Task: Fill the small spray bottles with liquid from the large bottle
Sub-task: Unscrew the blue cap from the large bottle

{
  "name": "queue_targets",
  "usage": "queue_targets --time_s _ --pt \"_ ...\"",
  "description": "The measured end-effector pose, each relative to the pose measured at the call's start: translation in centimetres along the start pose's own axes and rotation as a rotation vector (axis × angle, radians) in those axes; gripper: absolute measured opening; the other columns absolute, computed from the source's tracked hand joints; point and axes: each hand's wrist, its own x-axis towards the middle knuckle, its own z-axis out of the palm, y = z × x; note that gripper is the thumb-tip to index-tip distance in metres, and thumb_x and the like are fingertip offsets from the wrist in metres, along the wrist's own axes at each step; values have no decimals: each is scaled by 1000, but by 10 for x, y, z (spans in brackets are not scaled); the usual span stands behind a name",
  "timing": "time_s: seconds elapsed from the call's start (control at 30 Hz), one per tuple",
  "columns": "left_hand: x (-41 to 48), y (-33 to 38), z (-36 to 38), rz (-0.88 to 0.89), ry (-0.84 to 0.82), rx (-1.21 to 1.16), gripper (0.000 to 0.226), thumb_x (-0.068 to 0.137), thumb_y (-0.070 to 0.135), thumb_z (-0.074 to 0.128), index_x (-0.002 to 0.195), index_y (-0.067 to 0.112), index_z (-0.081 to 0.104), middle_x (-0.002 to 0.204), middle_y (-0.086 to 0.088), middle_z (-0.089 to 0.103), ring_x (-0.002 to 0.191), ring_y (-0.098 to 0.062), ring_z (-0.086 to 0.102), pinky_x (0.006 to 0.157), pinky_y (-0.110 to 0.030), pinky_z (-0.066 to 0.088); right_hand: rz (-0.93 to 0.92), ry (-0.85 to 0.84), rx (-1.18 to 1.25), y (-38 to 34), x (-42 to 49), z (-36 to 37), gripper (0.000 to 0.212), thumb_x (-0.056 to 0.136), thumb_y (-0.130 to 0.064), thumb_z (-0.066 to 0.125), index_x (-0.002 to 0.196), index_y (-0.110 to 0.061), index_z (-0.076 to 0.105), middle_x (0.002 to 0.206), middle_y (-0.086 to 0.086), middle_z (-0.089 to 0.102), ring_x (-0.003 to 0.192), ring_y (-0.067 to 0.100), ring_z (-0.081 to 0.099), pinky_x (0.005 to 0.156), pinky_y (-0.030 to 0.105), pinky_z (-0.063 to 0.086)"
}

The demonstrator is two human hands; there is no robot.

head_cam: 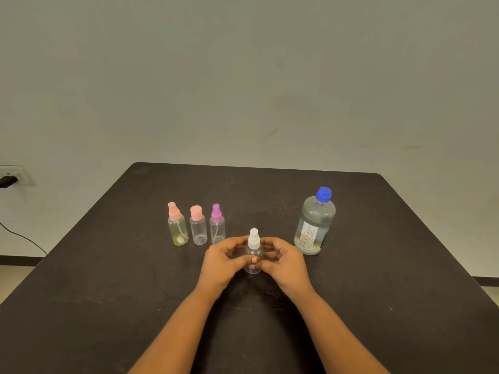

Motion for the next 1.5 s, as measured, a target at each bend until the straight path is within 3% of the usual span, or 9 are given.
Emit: queue_targets --time_s 0.4,0.5,0.6,0.73,0.93,1.07,1.2,1.33,1.5 --pt "-2 9 -6 -74 -121 -20 42 70 -3 75 106 19 67 101 0 73 97 -13 69 94 -39 52 28 -4 -13 -2 -11 -3 48 64 -9 83 105 -25 65 96 -9 71 87 2 68 78 17 54" --pt "-4 14 -5 -61 -128 -16 54 69 -3 75 113 24 62 106 3 71 102 -10 66 98 -38 50 15 -1 -9 2 -11 -2 68 59 -12 85 120 -27 59 111 -9 67 98 6 65 90 25 52" --pt "-6 25 -8 -35 -102 -80 72 68 -3 76 129 25 50 118 7 63 114 -9 58 101 -34 46 -34 46 -30 -1 -13 -8 83 59 -16 86 132 -24 49 119 -11 61 104 3 60 92 20 49" --pt "-8 60 -3 136 40 -196 62 73 20 74 129 25 50 123 7 59 117 -8 54 89 -18 48 -292 335 -71 -18 -16 -19 63 60 -20 86 117 -24 60 107 -8 65 98 1 61 86 12 46" --pt "9 104 43 390 179 -61 37 81 5 69 111 27 61 110 9 63 106 1 59 87 -13 48 -549 756 -274 -41 -1 -49 55 69 -44 73 113 -12 62 108 -9 58 101 9 48 88 23 43" --pt "25 106 72 384 49 74 44 79 2 68 120 18 60 114 4 61 106 -4 58 88 -14 48 -408 765 -280 -37 10 -63 66 70 -44 74 125 -15 54 122 1 55 112 13 44 91 18 36" --pt "44 103 89 212 -3 200 57 79 10 70 132 16 50 132 -2 53 116 -13 53 95 -21 45 -209 654 -162 -29 17 -66 77 71 -23 80 137 -18 41 135 1 45 125 14 43 101 30 40" --pt "52 98 101 62 -80 297 69 80 20 72 140 14 40 143 -4 45 131 -18 44 106 -28 37 -73 539 -21 -27 21 -67 75 72 -9 77 138 -18 42 133 0 48 117 10 49 96 24 40" --pt "49 94 107 48 -105 349 59 78 20 73 132 15 52 127 -5 60 116 -20 57 101 -33 45 -48 529 5 -32 19 -72 64 74 -3 73 131 -20 49 120 -3 58 108 11 56 87 18 44"
